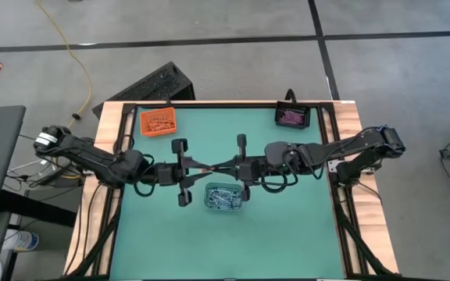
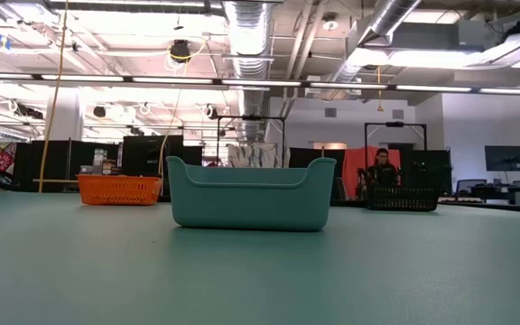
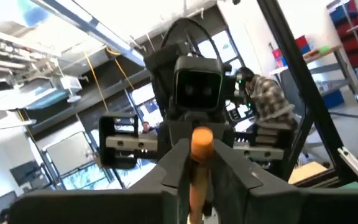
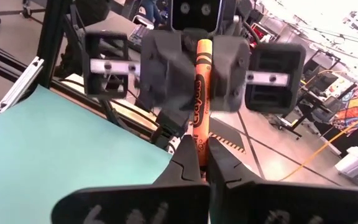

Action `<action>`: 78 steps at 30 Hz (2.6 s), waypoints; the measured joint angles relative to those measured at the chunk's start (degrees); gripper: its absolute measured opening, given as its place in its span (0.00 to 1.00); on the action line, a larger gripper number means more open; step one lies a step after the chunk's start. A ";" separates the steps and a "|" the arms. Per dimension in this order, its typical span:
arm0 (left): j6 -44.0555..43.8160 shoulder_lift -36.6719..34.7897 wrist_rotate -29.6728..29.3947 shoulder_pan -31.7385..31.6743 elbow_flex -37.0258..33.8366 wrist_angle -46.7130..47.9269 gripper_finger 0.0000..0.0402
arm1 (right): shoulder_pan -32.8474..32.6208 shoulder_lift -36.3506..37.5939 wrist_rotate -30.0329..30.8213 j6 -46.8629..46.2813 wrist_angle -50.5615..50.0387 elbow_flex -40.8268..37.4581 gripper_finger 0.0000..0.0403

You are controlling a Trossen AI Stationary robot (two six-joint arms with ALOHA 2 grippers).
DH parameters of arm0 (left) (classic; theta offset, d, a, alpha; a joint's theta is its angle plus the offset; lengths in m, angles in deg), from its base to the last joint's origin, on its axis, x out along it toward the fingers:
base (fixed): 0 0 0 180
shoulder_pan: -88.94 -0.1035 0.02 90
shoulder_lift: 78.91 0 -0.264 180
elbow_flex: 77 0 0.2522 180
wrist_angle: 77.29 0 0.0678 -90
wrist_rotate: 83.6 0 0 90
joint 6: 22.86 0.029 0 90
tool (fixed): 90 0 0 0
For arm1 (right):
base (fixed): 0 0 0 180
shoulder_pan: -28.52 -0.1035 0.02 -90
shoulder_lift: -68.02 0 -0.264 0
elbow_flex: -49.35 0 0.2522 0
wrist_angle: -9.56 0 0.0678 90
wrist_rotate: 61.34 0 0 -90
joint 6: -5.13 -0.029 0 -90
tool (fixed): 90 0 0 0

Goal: Sort crayons
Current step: Put the orange crayon into the orange bin

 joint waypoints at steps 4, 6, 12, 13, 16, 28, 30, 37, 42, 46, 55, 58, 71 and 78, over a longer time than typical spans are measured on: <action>-0.11 -0.18 -0.08 0.00 0.00 1.63 0.04 | -0.02 0.00 0.06 0.13 -0.40 -0.08 0.00; -0.82 -0.23 -0.23 -0.26 0.02 2.35 0.03 | -0.02 -0.04 0.04 0.11 -0.48 -0.09 0.00; -1.54 -0.65 1.60 -0.35 0.04 3.17 0.02 | -0.02 -0.04 0.01 -0.15 -0.51 -0.09 0.02; -1.40 -0.86 1.77 -0.38 0.04 3.51 0.02 | -0.02 -0.04 0.02 -0.33 -0.55 -0.09 0.03; -0.22 -1.65 1.80 -0.43 0.04 5.05 0.02 | 0.00 -0.07 0.92 -0.35 -1.00 -0.09 0.08; 2.15 -8.96 -2.86 -8.26 1.13 27.11 0.02 | 3.06 -0.04 20.42 -7.09 -12.76 0.00 0.45; 3.18 -9.39 -5.98 -11.70 2.13 34.83 0.02 | 4.39 -0.02 20.56 -11.95 -18.24 0.00 0.52; 4.79 -8.01 -8.89 -29.43 3.96 53.00 0.02 | 6.70 0.05 18.60 -27.19 -31.27 -3.22 0.60; 3.98 -5.74 -2.63 -44.32 3.93 58.91 0.02 | 4.57 0.02 17.57 -32.53 -31.46 -8.56 0.59; 4.67 -2.68 0.28 -53.85 3.98 61.51 0.02 | 2.28 0.00 17.51 -36.56 -31.38 -12.04 0.58; 5.08 6.49 2.44 -65.00 3.98 64.09 0.02 | -2.24 0.00 19.20 -42.23 -31.74 -14.82 0.58; 4.63 8.92 1.92 -66.07 3.98 65.42 0.03 | -3.23 0.00 19.84 -42.47 -31.56 -14.82 0.58; 0.88 18.37 -1.50 -67.27 10.32 84.64 0.07 | -3.98 0.00 21.00 -42.49 -31.56 -14.82 0.58; -0.86 18.67 -0.83 -67.27 12.81 91.18 0.22 | -3.97 0.00 21.00 -42.47 -31.60 -14.82 0.58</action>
